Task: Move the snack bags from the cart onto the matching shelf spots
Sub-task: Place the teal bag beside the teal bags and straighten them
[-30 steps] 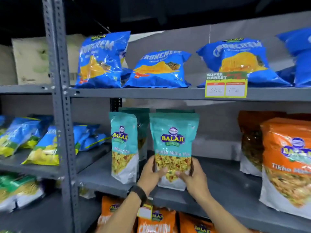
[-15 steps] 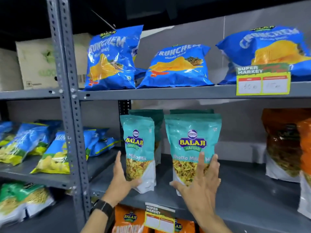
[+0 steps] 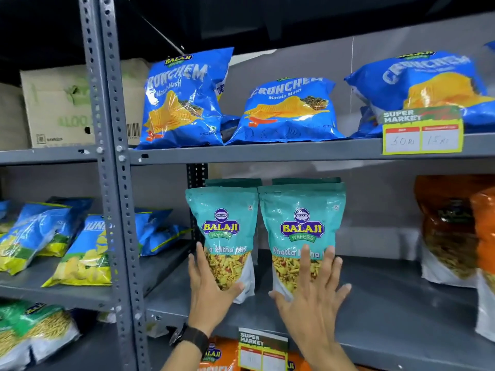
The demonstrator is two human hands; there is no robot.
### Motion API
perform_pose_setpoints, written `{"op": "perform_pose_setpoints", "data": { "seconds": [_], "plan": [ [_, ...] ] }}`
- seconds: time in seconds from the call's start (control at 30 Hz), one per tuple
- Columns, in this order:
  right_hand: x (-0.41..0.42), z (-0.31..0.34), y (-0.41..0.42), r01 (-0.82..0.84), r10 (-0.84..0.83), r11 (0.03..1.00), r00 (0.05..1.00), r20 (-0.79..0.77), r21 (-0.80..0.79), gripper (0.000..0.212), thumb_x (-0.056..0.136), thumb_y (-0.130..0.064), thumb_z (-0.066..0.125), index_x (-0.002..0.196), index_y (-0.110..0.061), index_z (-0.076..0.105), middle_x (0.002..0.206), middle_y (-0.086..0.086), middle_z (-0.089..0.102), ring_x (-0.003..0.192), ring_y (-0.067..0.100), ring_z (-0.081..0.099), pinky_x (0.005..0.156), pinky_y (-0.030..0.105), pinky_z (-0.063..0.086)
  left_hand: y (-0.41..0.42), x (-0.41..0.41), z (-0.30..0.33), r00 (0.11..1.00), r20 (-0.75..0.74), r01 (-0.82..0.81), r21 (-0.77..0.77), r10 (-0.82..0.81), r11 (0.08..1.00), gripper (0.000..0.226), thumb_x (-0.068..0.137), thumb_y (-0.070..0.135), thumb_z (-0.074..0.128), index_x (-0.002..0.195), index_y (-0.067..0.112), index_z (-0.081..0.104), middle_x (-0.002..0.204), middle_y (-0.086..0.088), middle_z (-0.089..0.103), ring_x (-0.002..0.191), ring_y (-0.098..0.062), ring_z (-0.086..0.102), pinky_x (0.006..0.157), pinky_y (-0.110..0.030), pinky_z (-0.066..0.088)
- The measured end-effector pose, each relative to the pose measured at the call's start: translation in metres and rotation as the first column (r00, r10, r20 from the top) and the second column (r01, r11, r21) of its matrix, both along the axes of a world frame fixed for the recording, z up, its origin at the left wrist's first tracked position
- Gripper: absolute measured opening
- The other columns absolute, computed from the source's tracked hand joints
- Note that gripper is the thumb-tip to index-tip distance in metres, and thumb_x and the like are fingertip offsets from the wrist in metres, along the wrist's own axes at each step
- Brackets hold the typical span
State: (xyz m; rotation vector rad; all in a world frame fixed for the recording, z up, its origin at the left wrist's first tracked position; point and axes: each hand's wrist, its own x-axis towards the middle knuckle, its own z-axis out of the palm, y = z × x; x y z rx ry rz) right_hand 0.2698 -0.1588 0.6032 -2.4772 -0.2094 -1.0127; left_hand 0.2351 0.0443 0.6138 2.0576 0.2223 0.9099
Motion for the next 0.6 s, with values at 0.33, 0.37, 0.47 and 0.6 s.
{"op": "perform_pose_setpoints", "data": {
  "seconds": [0.33, 0.37, 0.47, 0.6],
  "plan": [
    [-0.003, -0.005, 0.011, -0.021, 0.021, 0.999, 1.0, 0.003, -0.035, 0.119, 0.072, -0.038, 0.091, 0.166, -0.027, 0.018, 0.174, 0.023, -0.004, 0.158, 0.054, 0.004, 0.114, 0.078, 0.032, -0.006, 0.0, -0.009, 0.995, -0.007, -0.101, 0.149, 0.103, 0.984, 0.14, 0.073, 0.04, 0.087, 0.158, 0.04, -0.024, 0.17, -0.017, 0.007, 0.154, -0.043, 0.025, 0.12, -0.054, 0.035],
    [-0.004, -0.006, 0.012, -0.018, 0.019, 0.999, 1.0, 0.009, -0.037, 0.118, 0.073, -0.037, 0.09, 0.166, -0.027, 0.018, 0.174, 0.023, -0.004, 0.158, 0.053, 0.005, 0.115, 0.077, 0.033, -0.005, -0.001, -0.011, 0.993, -0.002, -0.119, 0.155, 0.121, 0.981, 0.139, 0.074, 0.041, 0.086, 0.159, 0.039, -0.023, 0.17, -0.017, 0.009, 0.154, -0.042, 0.025, 0.121, -0.054, 0.034],
    [-0.008, -0.007, 0.018, -0.017, 0.018, 0.999, 0.999, 0.027, -0.033, 0.118, 0.074, -0.038, 0.09, 0.166, -0.029, 0.017, 0.175, 0.021, -0.004, 0.159, 0.051, 0.003, 0.116, 0.074, 0.033, -0.003, -0.004, -0.014, 0.99, -0.006, -0.136, 0.164, 0.139, 0.977, 0.135, 0.077, 0.043, 0.084, 0.16, 0.036, -0.022, 0.17, -0.018, 0.007, 0.156, -0.041, 0.021, 0.121, -0.052, 0.031],
    [-0.009, -0.007, 0.026, -0.016, 0.016, 1.0, 1.0, 0.024, -0.025, 0.121, 0.071, -0.039, 0.091, 0.166, -0.028, 0.017, 0.175, 0.022, -0.001, 0.159, 0.052, 0.006, 0.115, 0.075, 0.034, -0.004, -0.002, -0.015, 0.991, -0.013, -0.131, 0.166, 0.135, 0.977, 0.133, 0.079, 0.041, 0.083, 0.16, 0.035, -0.022, 0.171, -0.019, 0.002, 0.157, -0.041, 0.016, 0.122, -0.052, 0.029]
  ]
}}
